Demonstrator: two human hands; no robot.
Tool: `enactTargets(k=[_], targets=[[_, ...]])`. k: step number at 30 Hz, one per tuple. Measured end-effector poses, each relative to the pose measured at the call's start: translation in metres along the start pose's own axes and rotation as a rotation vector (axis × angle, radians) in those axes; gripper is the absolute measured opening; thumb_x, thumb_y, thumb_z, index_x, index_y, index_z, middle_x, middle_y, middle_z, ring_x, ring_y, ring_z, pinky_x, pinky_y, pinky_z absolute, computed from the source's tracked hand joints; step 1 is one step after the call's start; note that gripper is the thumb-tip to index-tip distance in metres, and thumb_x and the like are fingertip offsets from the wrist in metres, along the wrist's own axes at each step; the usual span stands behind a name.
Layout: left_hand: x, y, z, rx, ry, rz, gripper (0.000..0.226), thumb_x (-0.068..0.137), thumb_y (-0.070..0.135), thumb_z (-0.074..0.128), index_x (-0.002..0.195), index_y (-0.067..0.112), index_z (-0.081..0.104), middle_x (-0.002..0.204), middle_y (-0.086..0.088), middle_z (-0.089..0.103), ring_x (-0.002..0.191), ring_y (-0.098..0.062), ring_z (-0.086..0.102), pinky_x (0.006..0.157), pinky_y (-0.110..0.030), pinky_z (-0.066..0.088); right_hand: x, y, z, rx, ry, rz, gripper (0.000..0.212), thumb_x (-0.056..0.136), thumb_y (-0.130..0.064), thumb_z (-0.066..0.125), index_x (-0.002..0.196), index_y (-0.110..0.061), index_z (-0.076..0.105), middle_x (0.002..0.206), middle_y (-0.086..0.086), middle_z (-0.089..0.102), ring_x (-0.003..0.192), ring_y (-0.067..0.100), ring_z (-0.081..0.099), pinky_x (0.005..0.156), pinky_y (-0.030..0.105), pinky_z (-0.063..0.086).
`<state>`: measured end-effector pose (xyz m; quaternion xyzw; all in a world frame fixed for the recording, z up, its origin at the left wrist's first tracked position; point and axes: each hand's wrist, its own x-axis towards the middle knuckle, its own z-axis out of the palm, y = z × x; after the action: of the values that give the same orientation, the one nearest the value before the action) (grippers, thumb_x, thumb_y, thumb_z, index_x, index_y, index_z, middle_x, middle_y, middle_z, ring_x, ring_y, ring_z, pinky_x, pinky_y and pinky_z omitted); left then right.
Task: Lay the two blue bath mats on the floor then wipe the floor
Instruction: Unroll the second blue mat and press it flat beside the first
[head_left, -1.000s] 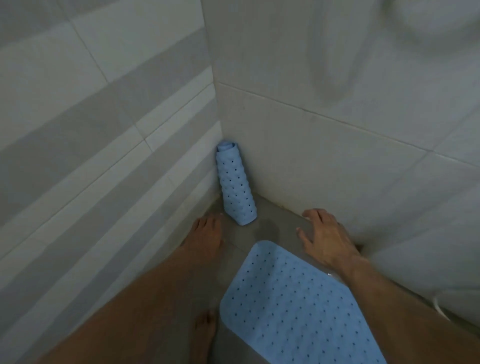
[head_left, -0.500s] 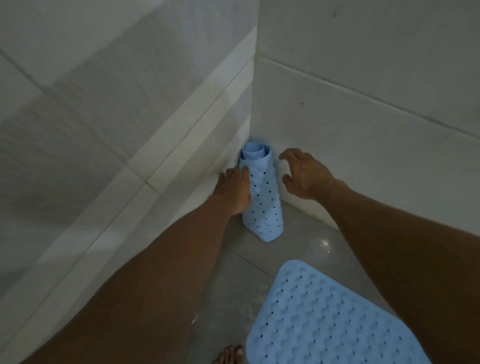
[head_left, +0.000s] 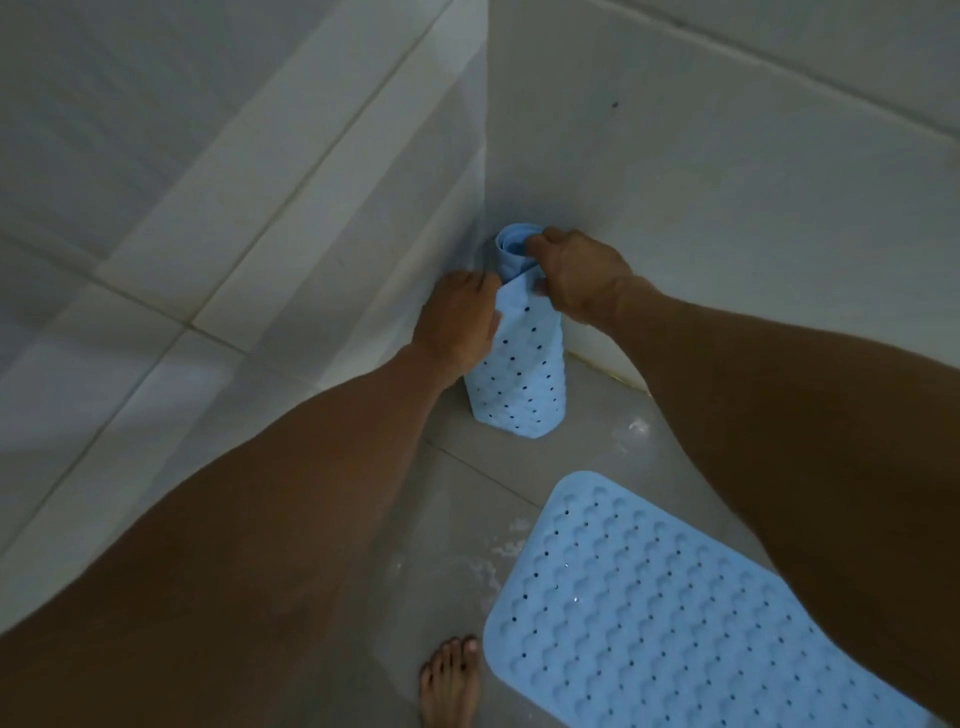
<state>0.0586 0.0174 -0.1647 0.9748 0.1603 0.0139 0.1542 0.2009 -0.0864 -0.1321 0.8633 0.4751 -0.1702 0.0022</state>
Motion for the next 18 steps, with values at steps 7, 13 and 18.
enactTargets(k=[7,13,18], targets=[[-0.042,0.056,-0.013,-0.034,-0.223,0.080,0.028,0.098,0.027,0.048,0.118,0.007,0.052,0.114,-0.014,0.059,0.098,-0.035,0.060,0.076,-0.039,0.042,-0.104,0.022,-0.002,0.085,0.037,0.001,0.041,0.091,-0.018,0.063,0.128,-0.012,0.045,0.115,0.019,0.065,0.097,0.039,0.062,0.075,0.042,0.047],[-0.086,0.140,-0.027,0.008,-0.159,0.104,0.017,0.092,0.021,0.055,0.103,0.013,0.065,0.105,-0.008,0.065,0.095,-0.031,0.062,0.072,-0.035,0.040,-0.216,0.050,-0.006,0.089,0.005,0.086,0.024,0.092,-0.029,0.061,0.107,-0.016,0.049,0.100,0.017,0.065,0.086,0.039,0.063,0.072,0.039,0.044],[-0.131,0.224,-0.040,0.013,-0.106,0.142,0.013,0.086,0.020,0.054,0.092,0.013,0.063,0.091,-0.010,0.063,0.082,-0.036,0.063,0.070,-0.041,0.049,-0.316,0.075,-0.018,0.058,0.020,0.092,0.023,0.092,-0.028,0.060,0.114,-0.024,0.058,0.108,0.007,0.063,0.096,0.034,0.063,0.071,0.034,0.040]])
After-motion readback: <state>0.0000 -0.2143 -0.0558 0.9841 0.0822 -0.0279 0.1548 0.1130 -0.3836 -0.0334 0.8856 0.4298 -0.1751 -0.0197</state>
